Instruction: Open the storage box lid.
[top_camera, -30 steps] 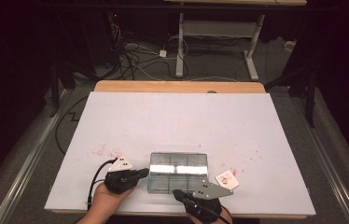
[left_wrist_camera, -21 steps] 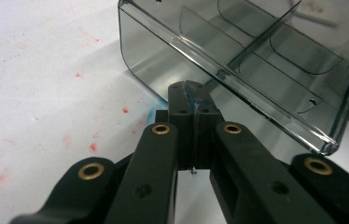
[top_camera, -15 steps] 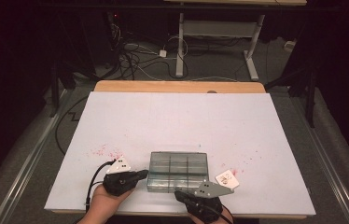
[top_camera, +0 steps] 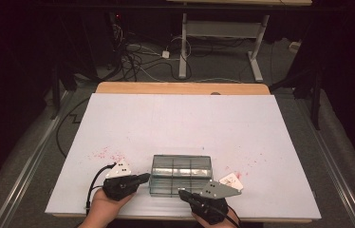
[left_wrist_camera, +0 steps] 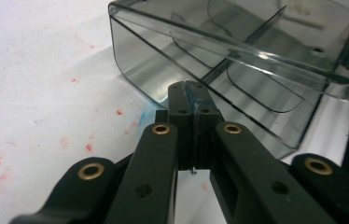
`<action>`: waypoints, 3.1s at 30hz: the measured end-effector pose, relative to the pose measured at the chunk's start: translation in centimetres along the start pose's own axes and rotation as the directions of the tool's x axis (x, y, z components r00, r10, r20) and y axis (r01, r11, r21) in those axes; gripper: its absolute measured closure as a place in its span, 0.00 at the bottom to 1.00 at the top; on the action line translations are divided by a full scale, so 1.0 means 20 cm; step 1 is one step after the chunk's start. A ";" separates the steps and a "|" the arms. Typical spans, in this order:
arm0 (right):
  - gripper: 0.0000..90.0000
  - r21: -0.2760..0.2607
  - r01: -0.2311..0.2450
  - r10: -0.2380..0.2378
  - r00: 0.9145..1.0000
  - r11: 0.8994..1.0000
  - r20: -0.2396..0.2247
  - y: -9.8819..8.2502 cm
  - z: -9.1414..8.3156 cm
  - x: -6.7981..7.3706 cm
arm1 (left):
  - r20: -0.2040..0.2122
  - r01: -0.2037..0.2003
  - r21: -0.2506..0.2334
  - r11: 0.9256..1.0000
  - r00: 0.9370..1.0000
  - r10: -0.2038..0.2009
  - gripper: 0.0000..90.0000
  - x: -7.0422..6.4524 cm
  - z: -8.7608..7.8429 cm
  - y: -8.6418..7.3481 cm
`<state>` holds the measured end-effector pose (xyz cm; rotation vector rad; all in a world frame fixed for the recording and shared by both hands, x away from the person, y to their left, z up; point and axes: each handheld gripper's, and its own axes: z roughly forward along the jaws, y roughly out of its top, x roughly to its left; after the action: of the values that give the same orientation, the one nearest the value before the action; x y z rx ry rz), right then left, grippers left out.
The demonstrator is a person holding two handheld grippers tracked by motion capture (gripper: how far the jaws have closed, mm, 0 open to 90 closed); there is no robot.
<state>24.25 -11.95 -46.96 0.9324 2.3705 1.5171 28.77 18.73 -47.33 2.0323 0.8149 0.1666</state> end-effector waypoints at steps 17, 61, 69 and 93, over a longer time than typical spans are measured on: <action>1.00 -0.050 0.042 -0.042 0.999 0.998 0.014 0.08 -0.04 0.00 | 0.089 0.004 -0.072 0.997 0.996 0.002 0.98 -0.07 -0.06 0.04; 1.00 -0.031 0.014 -0.008 0.984 0.999 0.176 -0.04 -0.22 -0.12 | 0.073 -0.031 -0.094 0.995 0.997 0.038 0.98 -0.01 -0.03 0.11; 1.00 -0.043 -0.007 0.016 0.976 0.999 0.219 -0.06 -0.29 -0.17 | 0.079 -0.030 -0.094 0.995 0.996 0.037 0.98 -0.02 -0.02 0.11; 0.99 -0.084 -0.051 0.075 0.948 0.995 0.308 -0.06 -0.35 -0.38 | 0.078 -0.031 -0.090 0.995 0.996 0.038 0.98 -0.03 -0.01 0.09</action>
<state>26.43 -22.04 -46.11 1.1449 2.0667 1.3528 28.99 17.90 -45.67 1.9579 0.7105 0.1375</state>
